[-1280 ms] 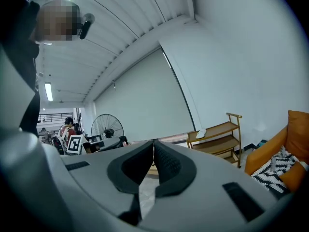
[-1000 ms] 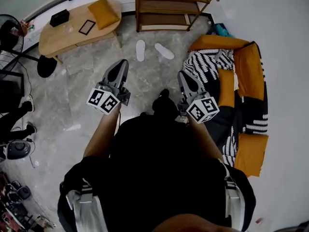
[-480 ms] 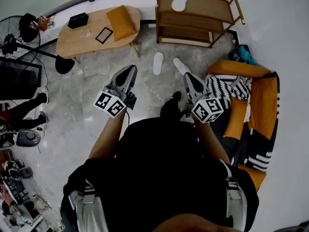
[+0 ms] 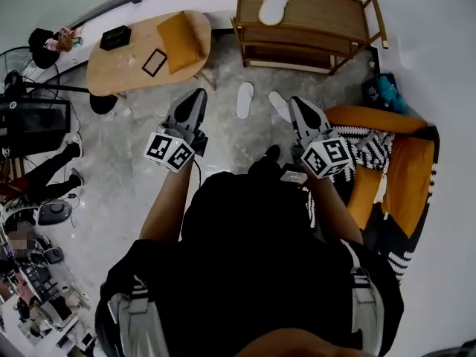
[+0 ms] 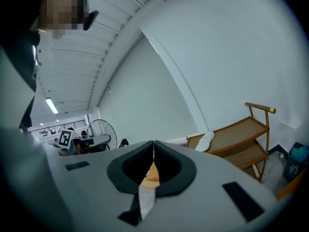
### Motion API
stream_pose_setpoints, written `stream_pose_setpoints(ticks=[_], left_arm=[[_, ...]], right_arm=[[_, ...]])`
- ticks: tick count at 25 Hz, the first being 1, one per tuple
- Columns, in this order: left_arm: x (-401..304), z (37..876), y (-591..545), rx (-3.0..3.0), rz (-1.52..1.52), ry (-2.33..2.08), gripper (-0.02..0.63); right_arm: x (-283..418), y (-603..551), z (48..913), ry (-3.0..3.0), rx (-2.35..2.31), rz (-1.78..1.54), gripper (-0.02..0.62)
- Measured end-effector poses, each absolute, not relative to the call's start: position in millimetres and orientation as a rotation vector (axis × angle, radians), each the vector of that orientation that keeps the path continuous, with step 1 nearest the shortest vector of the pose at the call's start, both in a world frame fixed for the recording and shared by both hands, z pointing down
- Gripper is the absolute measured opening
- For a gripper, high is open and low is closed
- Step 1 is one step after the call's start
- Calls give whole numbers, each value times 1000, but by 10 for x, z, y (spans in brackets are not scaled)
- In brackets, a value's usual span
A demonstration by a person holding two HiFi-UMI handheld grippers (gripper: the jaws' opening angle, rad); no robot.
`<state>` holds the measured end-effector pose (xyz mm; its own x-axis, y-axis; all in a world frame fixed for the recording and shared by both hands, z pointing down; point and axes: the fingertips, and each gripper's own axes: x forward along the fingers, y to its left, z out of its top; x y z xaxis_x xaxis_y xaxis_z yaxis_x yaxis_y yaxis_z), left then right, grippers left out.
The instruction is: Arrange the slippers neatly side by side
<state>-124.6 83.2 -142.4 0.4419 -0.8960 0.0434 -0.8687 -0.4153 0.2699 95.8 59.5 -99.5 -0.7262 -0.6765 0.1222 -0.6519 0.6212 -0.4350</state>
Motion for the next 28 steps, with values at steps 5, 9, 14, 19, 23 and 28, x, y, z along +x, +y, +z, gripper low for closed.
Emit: stream_pose_setpoints(ticks=[5, 9, 14, 19, 23, 28], left_arm=[[-1132, -1390, 330, 2419, -164, -1532, 14], [-1050, -1366, 8, 2469, -144, -1470, 14], [-1279, -1237, -324, 2515, -148, -1296, 14], [-1556, -771, -549, 2498, -74, -1068, 14], [-1558, -541, -706, 2524, -65, -970, 14], [-1539, -108, -696, 2545, 0, -970, 14]], right_arm=[[1129, 187, -814, 2713, -1185, -771, 32], [1081, 12, -664, 2685, -1240, -807, 32], [781, -233, -547, 2648, -1386, -765, 32], [534, -279, -244, 2495, -1610, -841, 32], [351, -195, 124, 2613, -1626, -882, 32], [360, 55, 566, 2711, -1579, -1015, 32]])
